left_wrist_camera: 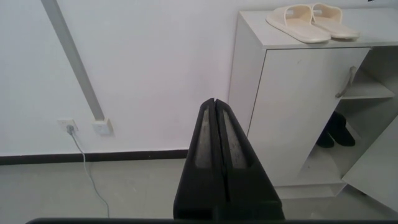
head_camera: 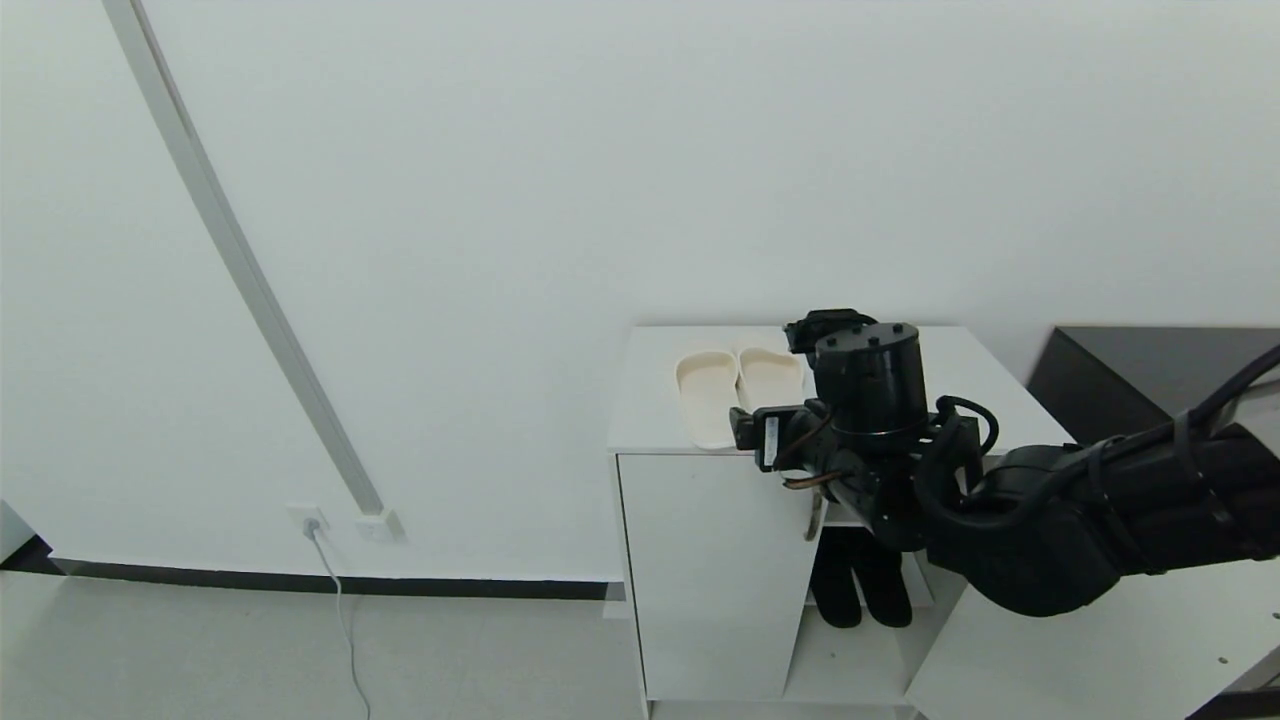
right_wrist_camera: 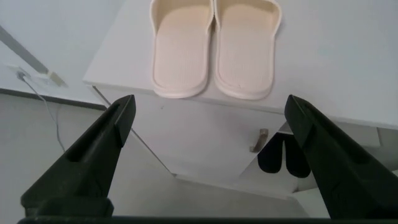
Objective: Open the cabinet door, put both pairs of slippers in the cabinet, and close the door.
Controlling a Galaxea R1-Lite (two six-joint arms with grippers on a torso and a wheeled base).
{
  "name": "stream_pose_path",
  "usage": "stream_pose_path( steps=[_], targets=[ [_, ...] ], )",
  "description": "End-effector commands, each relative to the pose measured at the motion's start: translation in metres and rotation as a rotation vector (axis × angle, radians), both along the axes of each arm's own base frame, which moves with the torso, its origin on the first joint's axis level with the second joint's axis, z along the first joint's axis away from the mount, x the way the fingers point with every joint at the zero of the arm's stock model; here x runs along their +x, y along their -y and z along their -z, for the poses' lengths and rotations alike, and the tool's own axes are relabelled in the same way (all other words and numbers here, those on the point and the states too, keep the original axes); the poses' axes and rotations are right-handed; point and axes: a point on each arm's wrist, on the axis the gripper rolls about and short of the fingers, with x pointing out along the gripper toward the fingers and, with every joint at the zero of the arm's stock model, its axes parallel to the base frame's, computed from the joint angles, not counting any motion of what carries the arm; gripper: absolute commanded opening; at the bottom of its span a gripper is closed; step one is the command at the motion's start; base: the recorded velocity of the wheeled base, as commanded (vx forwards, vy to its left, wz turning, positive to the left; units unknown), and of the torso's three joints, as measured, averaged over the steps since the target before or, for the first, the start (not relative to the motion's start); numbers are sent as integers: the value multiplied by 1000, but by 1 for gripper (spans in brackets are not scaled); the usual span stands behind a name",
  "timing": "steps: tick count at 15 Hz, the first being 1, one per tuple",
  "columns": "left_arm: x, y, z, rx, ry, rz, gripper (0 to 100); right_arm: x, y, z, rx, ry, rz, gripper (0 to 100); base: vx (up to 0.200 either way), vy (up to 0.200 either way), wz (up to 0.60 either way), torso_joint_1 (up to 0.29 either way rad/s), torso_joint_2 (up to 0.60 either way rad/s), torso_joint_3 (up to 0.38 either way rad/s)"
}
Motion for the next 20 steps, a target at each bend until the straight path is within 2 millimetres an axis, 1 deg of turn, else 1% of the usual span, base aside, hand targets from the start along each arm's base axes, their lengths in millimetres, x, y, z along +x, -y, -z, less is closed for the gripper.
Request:
stream_pose_path(
  steps=[1, 3, 5, 9, 11, 13, 14, 16, 18, 19, 20],
  targets=[
    [0, 0, 0, 0, 1, -1, 0, 1, -1, 0, 3, 2, -1, 100, 0, 0, 0, 0, 0, 0],
    [0, 0, 0, 0, -1, -1, 0, 1, -1, 3, -4, -4, 0, 100, 200, 0, 0, 5, 0, 5],
    [0, 0, 0, 0, 1, -1, 0, 4, -4, 10, -11, -13, -1, 100, 200, 0, 0, -10, -15, 5],
    [0, 0, 0, 0, 1, -1, 0, 11, -11, 29, -9, -24, 3, 100, 200, 0, 0, 11, 6, 0],
    [0, 0, 0, 0, 1, -1, 0, 16, -16, 43, -13, -35, 5, 100, 200, 0, 0, 5, 5, 7],
    [0, 0, 0, 0, 1, -1, 0, 21, -20, 54, -2, -20, 6, 100, 0, 0, 0, 0, 0, 0],
    [0, 0, 0, 0, 1, -1, 0, 26, -24, 65, 5, -3, 2, 100, 0, 0, 0, 0, 0, 0],
    [0, 0, 0, -2, 1, -1, 0, 31, -28, 77, -10, -9, -3, 100, 0, 0, 0, 0, 0, 0],
    [0, 0, 0, -2, 1, -1, 0, 44, -28, 86, -11, -12, 14, 100, 0, 0, 0, 0, 0, 0],
    [0, 0, 0, -2, 1, -1, 0, 47, -28, 88, -10, -11, 18, 100, 0, 0, 0, 0, 0, 0],
    [0, 0, 0, -2, 1, -1, 0, 58, -28, 92, -6, -6, 32, 100, 0, 0, 0, 0, 0, 0]
  ],
)
